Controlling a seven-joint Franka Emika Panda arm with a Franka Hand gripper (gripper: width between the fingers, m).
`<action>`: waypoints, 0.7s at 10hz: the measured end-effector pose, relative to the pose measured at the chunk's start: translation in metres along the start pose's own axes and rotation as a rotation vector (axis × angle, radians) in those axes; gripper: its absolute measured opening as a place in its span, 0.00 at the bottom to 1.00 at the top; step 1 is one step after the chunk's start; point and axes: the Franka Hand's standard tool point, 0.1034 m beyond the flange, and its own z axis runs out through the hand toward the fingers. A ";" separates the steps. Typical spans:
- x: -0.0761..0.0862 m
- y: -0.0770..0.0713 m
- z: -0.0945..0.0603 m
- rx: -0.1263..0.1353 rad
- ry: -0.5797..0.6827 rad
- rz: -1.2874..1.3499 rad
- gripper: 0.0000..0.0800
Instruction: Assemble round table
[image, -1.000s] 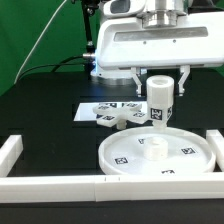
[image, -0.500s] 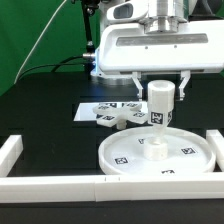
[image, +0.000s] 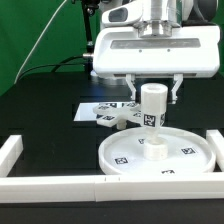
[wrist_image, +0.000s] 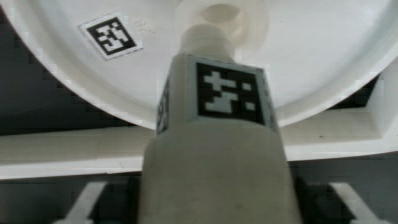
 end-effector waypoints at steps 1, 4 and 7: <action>-0.003 0.001 0.004 -0.005 0.008 -0.004 0.51; -0.005 -0.008 0.005 -0.005 0.010 0.021 0.51; -0.017 -0.008 0.013 -0.013 -0.001 0.013 0.51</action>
Offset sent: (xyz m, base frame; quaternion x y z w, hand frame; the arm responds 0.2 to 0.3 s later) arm 0.0019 0.0119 0.0024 0.0016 0.0069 0.0151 0.9999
